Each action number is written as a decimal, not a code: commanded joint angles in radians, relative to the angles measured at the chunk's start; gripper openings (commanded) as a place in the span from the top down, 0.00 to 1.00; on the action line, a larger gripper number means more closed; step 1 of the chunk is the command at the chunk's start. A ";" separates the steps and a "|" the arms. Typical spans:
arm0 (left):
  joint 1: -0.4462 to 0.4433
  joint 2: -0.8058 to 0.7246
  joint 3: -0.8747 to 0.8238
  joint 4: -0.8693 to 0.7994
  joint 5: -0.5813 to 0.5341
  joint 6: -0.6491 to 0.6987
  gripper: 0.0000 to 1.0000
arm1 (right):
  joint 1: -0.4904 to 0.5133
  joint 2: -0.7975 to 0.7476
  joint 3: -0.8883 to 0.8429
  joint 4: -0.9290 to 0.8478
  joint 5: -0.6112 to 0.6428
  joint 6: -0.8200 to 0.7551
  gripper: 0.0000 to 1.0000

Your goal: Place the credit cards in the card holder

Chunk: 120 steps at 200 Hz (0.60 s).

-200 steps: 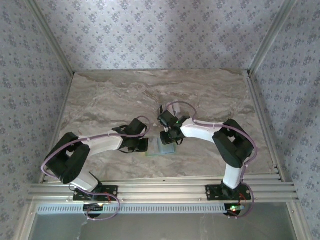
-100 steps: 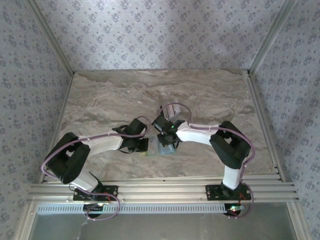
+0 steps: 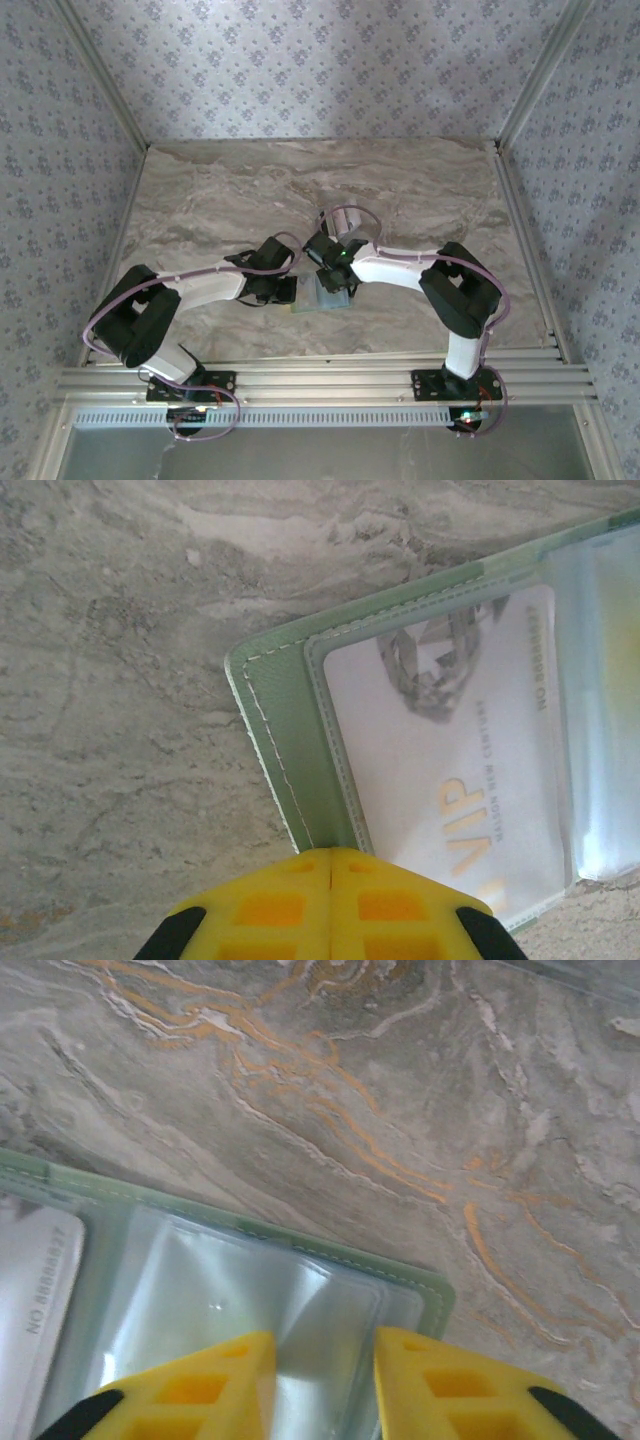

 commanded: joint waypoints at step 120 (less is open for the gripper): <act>-0.009 0.092 -0.025 0.026 0.012 0.015 0.94 | -0.002 -0.022 0.021 0.021 -0.018 -0.062 0.66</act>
